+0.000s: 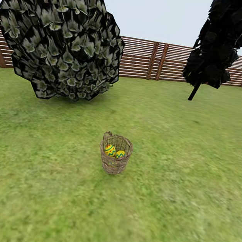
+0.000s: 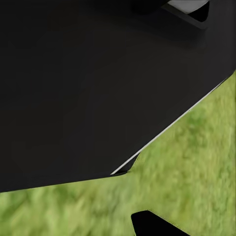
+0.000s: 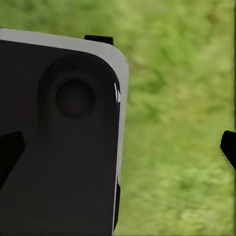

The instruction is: Take the three Easter eggs out of the wicker basket on the lawn in the garden, then place them on the lawn next to a single tree (choose any tree) so that all three eggs are next to the same tree and none are left in the basket.

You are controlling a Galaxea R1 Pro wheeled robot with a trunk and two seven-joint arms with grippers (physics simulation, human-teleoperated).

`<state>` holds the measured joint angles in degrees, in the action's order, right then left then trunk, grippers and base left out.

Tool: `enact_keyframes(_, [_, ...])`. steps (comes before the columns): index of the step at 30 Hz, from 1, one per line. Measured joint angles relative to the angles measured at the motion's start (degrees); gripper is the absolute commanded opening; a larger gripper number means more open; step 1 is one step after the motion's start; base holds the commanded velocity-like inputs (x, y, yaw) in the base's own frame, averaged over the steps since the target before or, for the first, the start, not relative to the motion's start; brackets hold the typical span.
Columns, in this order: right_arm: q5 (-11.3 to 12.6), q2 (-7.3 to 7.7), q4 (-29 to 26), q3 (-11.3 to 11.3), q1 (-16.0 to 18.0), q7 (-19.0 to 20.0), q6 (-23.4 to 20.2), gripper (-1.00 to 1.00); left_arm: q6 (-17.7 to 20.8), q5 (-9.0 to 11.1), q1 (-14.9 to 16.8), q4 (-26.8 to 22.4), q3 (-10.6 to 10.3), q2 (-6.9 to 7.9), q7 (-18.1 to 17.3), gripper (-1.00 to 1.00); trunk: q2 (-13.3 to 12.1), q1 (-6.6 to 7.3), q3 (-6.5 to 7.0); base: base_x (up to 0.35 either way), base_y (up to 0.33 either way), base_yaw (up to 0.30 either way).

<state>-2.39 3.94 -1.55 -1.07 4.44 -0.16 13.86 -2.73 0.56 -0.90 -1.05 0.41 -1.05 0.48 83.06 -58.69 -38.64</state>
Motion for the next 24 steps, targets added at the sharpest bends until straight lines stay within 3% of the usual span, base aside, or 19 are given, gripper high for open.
enact_keyframes(14, [0.0,-0.12,0.0,0.1,0.0,0.0,0.3,1.00,0.0,0.0,0.0,0.0,0.0,-0.07,0.0,1.00,0.0,-0.01,0.00,0.323,0.000,0.000])
enact_keyframes(24, [0.2,0.16,0.5,0.0,0.0,0.0,0.2,1.00,-0.1,-0.1,0.0,0.0,-0.1,-0.40,0.0,1.00,0.0,-0.04,0.00,0.038,0.000,0.000])
